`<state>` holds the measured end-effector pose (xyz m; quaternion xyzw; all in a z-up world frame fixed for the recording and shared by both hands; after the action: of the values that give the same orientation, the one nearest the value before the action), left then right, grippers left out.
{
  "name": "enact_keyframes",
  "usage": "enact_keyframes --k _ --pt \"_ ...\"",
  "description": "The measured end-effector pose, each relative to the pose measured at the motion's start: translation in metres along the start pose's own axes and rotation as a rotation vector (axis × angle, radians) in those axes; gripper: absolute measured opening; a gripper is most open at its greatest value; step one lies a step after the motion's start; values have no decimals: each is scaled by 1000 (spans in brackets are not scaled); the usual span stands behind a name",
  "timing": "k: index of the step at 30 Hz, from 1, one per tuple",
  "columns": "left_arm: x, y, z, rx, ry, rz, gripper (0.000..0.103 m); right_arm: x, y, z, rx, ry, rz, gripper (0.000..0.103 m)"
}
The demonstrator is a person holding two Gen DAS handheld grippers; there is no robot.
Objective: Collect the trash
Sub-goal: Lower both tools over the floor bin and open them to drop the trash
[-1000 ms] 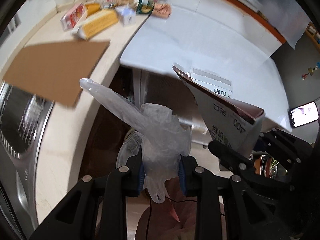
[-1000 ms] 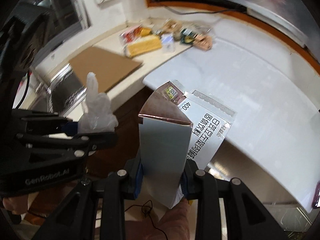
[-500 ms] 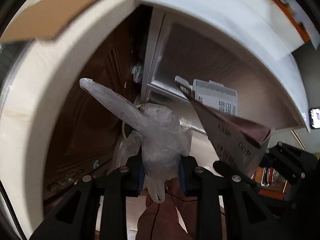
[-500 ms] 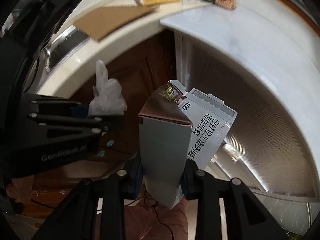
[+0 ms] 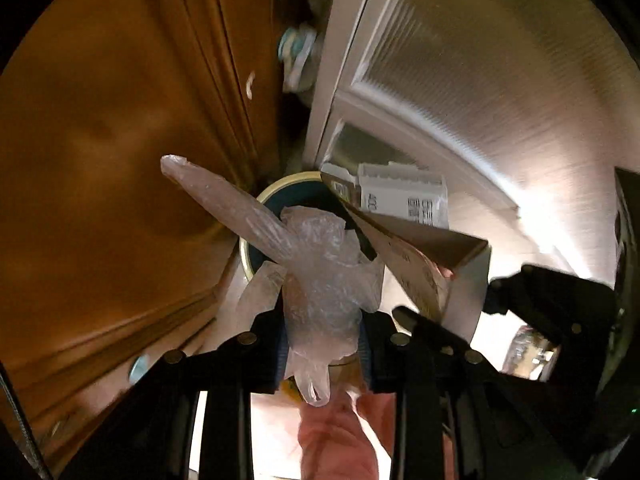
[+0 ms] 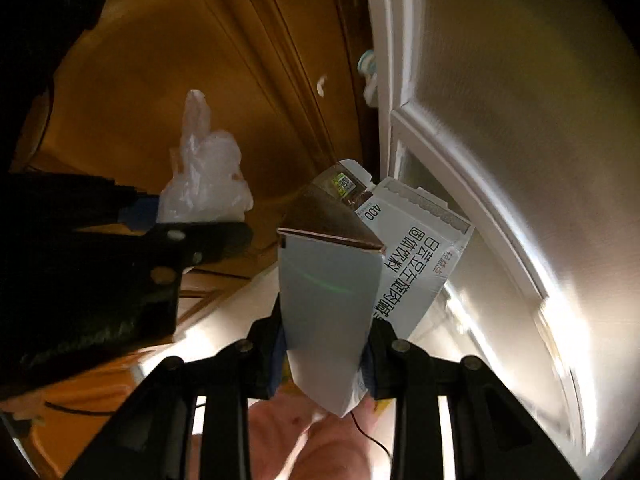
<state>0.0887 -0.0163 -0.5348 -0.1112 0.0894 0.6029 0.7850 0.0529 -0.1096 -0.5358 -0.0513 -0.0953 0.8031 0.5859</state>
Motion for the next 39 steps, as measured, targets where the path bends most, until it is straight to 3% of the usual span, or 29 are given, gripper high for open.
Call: enact_keyframes --k 4,7,9,10,15,18,25,30,33,39 --pt "21 -6 -57 24 -24 18 31 -7 -2 -63 -3 7 55 31" --pt "34 -11 -83 37 -55 16 40 -11 -7 -98 -1 0 66 31" --pt "40 -12 -94 46 -55 21 59 -13 -8 -116 19 -18 54 33" --pt "42 -14 -96 43 -55 25 61 -13 -8 -122 28 -28 41 35" --pt "50 -10 -106 52 -52 62 65 -11 -6 -134 54 -61 -7 44" --pt "54 -5 -100 52 -42 90 67 -14 -4 -125 65 -99 -39 45" --pt "43 3 -74 30 -48 95 67 -22 4 -92 77 -97 -120 45" --pt "30 9 -39 9 -47 67 67 -26 12 -61 99 -71 -183 46" --pt "22 11 -14 -8 -55 42 67 -28 12 -36 84 -58 -210 53" --pt "2 12 36 -45 -56 29 67 -36 5 11 46 -59 -288 53"
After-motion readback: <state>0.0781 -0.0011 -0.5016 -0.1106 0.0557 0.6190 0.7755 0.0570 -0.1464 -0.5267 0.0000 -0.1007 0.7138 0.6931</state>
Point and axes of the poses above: each gripper's, at about its wrist camera, not at the fingertips, and z roughly against the way its jaws point, x to its left, y to its underside, the point moved 7 cm from there along -z, roughly the way its jaws point, and after that the axes turned 9 degrees about y, right-handed, at the moved point
